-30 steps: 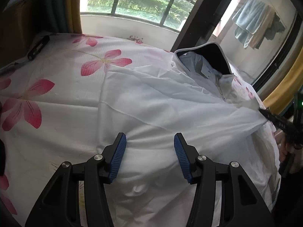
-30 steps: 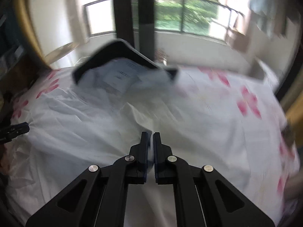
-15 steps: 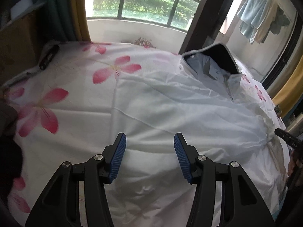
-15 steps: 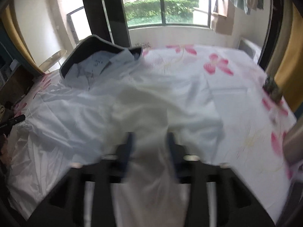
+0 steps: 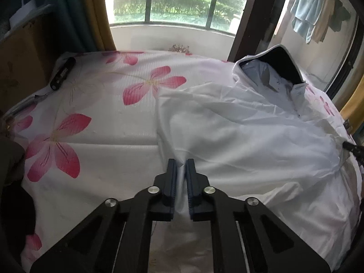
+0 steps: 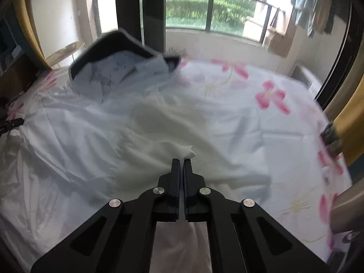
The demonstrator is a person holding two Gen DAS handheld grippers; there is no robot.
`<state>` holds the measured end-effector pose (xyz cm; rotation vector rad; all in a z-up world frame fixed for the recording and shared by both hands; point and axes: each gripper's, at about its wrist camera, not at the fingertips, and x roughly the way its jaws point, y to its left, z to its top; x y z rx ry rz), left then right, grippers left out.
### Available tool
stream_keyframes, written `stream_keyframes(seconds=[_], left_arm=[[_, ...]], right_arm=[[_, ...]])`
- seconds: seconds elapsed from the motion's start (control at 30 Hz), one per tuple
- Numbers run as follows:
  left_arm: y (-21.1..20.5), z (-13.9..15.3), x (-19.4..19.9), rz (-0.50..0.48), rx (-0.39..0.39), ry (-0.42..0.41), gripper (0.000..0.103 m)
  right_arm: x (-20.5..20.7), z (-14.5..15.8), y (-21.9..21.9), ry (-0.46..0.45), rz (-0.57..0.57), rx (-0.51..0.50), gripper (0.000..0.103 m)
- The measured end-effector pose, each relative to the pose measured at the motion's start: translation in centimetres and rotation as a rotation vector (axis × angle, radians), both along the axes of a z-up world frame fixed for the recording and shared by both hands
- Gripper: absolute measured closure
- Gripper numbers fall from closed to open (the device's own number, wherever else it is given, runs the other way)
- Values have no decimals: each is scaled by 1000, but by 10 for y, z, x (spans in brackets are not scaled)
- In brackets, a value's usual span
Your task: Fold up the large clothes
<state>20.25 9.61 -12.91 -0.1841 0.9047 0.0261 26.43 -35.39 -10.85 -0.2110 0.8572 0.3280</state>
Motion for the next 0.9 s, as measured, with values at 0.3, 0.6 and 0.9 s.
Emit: stream_keyframes(seconds=[0.3,0.6,0.9], left_arm=[[8,19,2,40,24,-86,101],[18,17,17,30,-15,7,94],[-8,71,83,-74,21,-110,65]], right_arm=[[18,40,14,-127,35,-43,101],[50,-5,22,15,13,-112,78],[94,34,75,-106,62,-41,12]])
